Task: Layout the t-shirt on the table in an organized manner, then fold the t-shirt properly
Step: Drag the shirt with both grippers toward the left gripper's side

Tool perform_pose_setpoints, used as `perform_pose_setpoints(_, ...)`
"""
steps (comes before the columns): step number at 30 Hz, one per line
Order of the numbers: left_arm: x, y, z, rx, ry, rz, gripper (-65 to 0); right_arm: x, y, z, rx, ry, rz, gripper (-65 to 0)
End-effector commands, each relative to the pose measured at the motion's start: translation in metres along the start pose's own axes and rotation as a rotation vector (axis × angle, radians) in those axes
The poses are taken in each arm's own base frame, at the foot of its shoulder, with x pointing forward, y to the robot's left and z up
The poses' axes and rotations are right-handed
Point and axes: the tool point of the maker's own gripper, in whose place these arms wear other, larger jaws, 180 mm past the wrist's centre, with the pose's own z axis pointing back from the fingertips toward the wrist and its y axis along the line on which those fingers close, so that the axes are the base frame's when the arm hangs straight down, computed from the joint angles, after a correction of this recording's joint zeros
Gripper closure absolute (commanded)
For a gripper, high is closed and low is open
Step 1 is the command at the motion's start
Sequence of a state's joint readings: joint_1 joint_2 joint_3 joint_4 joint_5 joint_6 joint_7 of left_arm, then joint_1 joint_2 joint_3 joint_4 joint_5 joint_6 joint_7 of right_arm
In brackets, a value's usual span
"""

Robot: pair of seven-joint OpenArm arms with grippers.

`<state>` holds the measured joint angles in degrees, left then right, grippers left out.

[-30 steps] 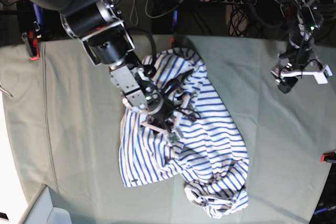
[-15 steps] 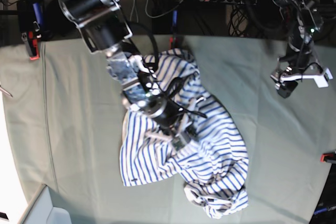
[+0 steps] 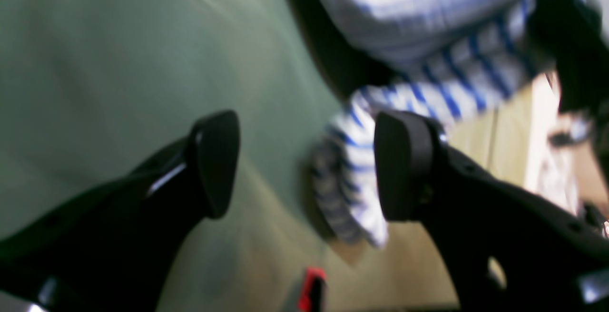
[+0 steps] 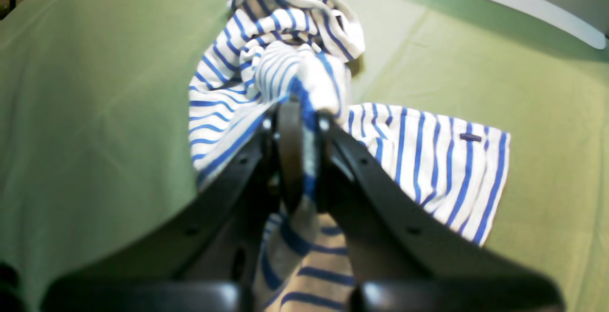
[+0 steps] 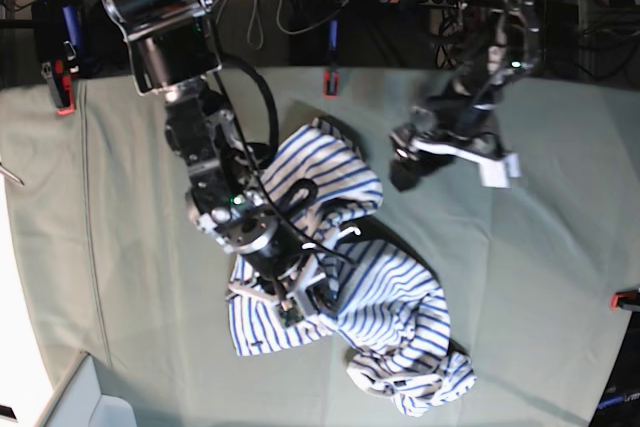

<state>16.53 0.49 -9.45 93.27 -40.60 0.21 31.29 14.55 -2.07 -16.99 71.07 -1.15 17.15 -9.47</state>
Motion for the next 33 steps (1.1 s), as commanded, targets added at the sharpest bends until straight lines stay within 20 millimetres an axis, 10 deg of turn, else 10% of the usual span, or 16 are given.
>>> perform_pose_setpoints(1, 0.006, -0.009, -0.005, -0.027, -0.018, -0.008, -43.3, 0.023, 0.0, -0.001, 0.001, -0.074, -0.004, 0.0)
perform_pose_setpoints(15, -0.05, -0.035, -0.065, -0.074, 0.197, -0.048, -42.8, 0.019, 0.01, 0.011, 0.006, -0.078, -0.01, 0.0)
perform_pose_setpoints(19, -0.049, -0.028, -0.079, -0.05, 0.216, -0.044, -26.4, 0.025, 0.012, 0.016, 0.009, -0.098, -0.008, 0.0)
perform_pose_setpoints(23, -0.013, -0.01, -0.08, -0.011, 0.135, -0.001, 0.0, 0.035, 0.013, 0.021, 0.006, -0.128, 0.0, 0.0)
perform_pose_setpoints(27, 0.051, 0.027, -0.06, 0.056, -0.039, 0.088, 0.0, 0.045, 0.013, 0.025, 0.002, -0.155, 0.006, 0.0)
perform_pose_setpoints(33, 0.18, 0.063, 0.022, 0.128, -0.411, 0.059, 0.0, 0.055, -0.016, 0.038, -0.08, -0.191, -0.018, 0.0)
